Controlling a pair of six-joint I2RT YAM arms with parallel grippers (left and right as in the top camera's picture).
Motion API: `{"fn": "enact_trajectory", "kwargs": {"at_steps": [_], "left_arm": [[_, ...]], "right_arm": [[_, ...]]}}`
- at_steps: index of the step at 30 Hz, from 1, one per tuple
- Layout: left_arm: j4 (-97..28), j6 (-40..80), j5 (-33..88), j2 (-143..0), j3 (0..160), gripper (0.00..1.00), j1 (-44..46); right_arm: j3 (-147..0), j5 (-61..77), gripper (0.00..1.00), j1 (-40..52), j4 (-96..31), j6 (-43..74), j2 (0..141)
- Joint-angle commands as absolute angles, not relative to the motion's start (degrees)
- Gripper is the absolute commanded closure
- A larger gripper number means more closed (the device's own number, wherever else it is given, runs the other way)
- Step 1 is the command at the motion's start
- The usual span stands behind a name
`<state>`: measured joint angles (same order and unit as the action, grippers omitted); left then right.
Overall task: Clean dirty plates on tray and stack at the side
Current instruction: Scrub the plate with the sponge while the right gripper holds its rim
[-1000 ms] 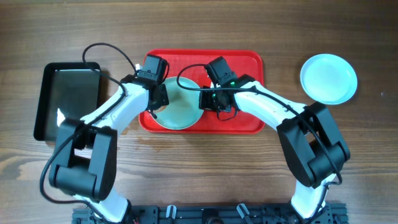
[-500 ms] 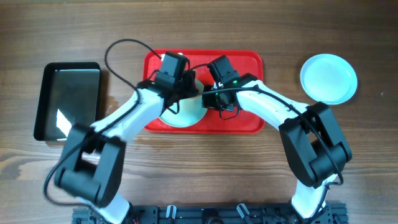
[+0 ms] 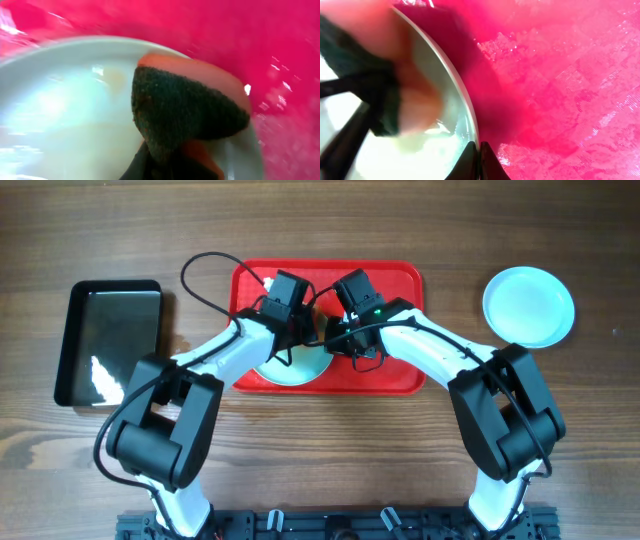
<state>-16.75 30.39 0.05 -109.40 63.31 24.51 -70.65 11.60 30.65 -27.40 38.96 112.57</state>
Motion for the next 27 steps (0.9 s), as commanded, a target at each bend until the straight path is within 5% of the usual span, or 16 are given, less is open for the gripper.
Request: {"fn": "enact_trajectory", "kwargs": {"at_steps": [1,16,27], "left_arm": [[-19.0,30.5,-11.7,-111.9,62.2,0.96,19.0],[-37.8,30.5,-14.9,-105.3,62.3,0.96,13.6],[-39.9,30.5,-16.0,-91.9,62.3,0.96,13.6]], "right_arm": [[-70.6,10.4,0.96,30.4,-28.2,39.2,111.6],[-70.6,9.0,0.96,30.4,-28.4,40.5,111.6],[-70.6,8.6,0.96,30.4,-29.0,40.7,111.6]]}}
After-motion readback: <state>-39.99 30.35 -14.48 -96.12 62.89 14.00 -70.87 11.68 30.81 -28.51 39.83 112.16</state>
